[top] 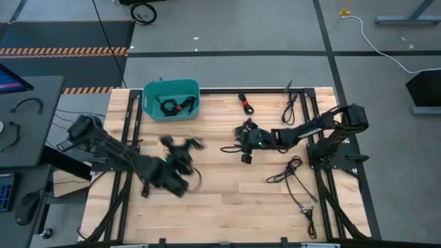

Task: Pick and place USB-C Cables
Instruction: Put the black charger cable into the blue bin

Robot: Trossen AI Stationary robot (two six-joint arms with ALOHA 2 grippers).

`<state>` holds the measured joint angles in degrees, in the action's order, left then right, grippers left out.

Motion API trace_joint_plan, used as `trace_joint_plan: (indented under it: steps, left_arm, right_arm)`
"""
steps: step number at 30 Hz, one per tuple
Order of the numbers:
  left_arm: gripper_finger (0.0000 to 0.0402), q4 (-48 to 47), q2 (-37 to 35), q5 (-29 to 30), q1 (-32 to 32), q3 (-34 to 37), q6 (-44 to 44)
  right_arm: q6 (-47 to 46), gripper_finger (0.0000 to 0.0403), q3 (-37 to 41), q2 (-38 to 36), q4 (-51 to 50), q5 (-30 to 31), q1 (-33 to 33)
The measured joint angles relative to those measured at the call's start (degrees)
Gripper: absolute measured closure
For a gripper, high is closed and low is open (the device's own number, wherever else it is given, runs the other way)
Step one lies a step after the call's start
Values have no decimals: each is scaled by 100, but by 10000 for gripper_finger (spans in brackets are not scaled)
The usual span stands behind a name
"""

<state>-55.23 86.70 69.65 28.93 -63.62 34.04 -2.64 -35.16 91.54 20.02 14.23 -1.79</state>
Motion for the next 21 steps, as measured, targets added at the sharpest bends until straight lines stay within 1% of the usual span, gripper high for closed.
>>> trace_joint_plan:
  steps: [2,4,6,7,8,9,11,12,14,16,17,19,21]
  left_arm:
    - [379,-1230,-220,-17,-364,-209,817]
    - [379,-2128,-456,-20,-922,-340,1293]
    - [379,-2479,-700,-10,-1667,-359,1309]
    - [379,-2453,-813,-72,-2080,-340,1127]
    - [379,-2376,-888,-291,-2524,-332,863]
    - [379,-2262,-946,-532,-3023,-312,499]
    - [379,-1909,-1031,-1121,-4022,-217,-307]
    - [379,-1618,-1040,-1317,-4494,-143,-722]
    - [379,-856,-1031,-1836,-5388,18,-1676]
    - [379,30,-1000,-2627,-6163,220,-2607]
    - [379,574,-963,-3108,-6492,338,-3023]
    - [379,1404,-859,-3999,-7053,556,-3575]
    - [378,1826,-739,-4542,-7475,641,-3815]
  right_arm:
    - [-184,276,425,-52,719,260,98]
    - [-394,276,883,29,1581,293,175]
    - [-609,276,1311,173,2387,274,246]
    - [-682,276,1483,217,2892,256,272]
    - [-755,276,1645,239,3329,263,306]
    - [-807,276,1770,294,3711,254,331]
    - [-915,276,2021,357,4135,259,372]
    - [-936,276,2084,380,4317,254,397]
    - [-965,276,2205,377,4706,257,452]
    - [-998,276,2283,383,4752,237,521]
    - [-1019,276,2295,377,4746,227,568]
    - [-1067,276,2297,351,4790,222,690]
    - [-1075,276,2299,351,4766,217,841]
